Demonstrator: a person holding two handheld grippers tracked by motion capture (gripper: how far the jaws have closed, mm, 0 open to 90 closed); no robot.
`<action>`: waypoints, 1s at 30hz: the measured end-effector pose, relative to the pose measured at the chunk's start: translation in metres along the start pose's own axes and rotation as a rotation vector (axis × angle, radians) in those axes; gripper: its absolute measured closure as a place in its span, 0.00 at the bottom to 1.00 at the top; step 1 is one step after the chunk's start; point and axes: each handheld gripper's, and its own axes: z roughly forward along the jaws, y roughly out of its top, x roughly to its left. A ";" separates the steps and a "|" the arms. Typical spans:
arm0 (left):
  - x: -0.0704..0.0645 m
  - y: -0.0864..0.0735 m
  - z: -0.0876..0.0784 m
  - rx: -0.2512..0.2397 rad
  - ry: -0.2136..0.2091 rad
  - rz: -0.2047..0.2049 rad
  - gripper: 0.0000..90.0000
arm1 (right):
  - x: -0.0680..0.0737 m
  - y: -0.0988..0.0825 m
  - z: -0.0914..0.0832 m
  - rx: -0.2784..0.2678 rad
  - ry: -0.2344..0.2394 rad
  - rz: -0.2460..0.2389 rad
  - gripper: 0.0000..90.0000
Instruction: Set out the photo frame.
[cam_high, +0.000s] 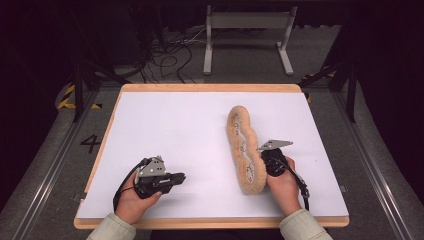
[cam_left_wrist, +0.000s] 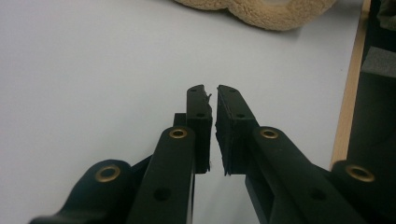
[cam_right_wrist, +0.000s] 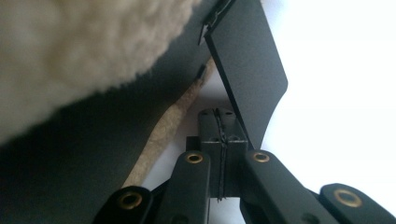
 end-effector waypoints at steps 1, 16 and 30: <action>0.000 0.000 0.000 0.000 -0.001 0.001 0.93 | -0.002 0.000 0.000 -0.002 0.003 0.006 1.00; 0.001 0.003 0.004 0.000 -0.011 0.006 0.91 | -0.015 -0.004 -0.021 -0.030 -0.005 0.008 0.99; 0.008 0.007 0.011 -0.002 -0.015 -0.025 0.81 | -0.007 -0.016 -0.082 -0.056 -0.104 0.007 0.93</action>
